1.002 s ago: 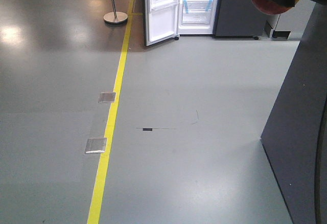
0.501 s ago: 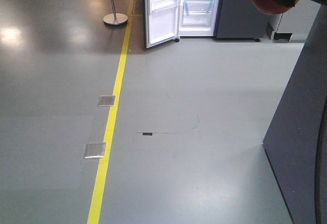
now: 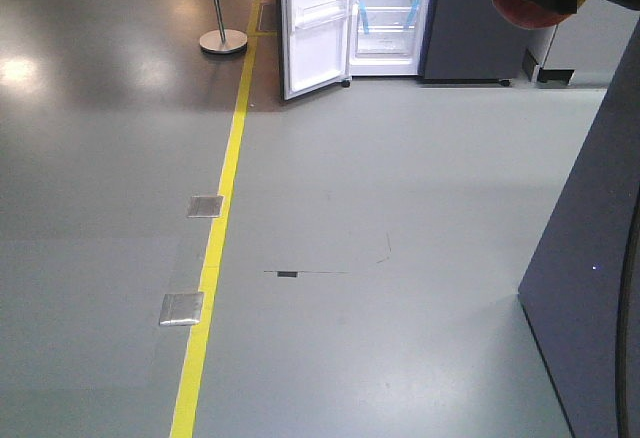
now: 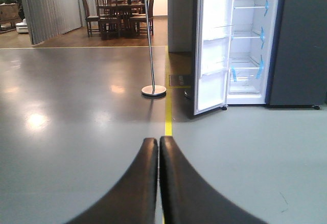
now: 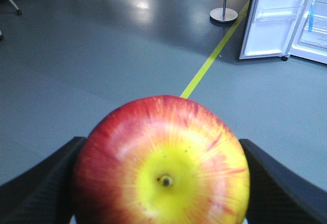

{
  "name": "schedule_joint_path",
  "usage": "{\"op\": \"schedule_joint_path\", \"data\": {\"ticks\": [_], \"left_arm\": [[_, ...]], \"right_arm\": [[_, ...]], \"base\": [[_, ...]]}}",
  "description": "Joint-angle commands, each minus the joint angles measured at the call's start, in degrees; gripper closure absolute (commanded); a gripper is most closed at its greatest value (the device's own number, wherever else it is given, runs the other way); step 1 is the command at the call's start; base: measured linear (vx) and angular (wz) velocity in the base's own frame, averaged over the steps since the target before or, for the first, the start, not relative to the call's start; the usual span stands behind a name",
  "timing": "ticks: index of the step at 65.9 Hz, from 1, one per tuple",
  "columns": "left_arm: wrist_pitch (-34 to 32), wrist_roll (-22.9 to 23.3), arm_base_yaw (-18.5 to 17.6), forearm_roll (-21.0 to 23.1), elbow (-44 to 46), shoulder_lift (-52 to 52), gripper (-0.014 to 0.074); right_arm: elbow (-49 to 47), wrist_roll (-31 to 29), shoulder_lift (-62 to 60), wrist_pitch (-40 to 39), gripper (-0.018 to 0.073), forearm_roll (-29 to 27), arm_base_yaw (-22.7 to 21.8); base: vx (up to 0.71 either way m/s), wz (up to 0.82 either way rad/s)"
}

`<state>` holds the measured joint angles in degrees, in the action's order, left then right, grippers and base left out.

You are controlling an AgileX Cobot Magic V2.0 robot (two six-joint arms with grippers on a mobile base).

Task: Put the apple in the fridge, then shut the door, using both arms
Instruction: 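Keep driving toward the refrigerator with the apple held up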

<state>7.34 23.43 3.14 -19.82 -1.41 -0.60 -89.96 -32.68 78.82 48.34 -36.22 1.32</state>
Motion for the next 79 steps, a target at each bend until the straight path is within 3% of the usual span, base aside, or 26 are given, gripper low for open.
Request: {"op": "schedule_joint_path", "data": {"ticks": [1,79], "left_arm": [[-4.2,0.0,-0.3,0.3,1.2,-0.3,0.0603],[-4.2,0.0,-0.3,0.3,1.2,-0.3,0.0603]], "right_arm": [[-1.8,-0.2,-1.7,-3.5,0.0438,-2.2,-0.2],[-1.8,-0.2,-1.7,-3.5,0.0438,-2.2,-0.2]], "base": [[0.11,-0.01],[0.11,0.0]]}}
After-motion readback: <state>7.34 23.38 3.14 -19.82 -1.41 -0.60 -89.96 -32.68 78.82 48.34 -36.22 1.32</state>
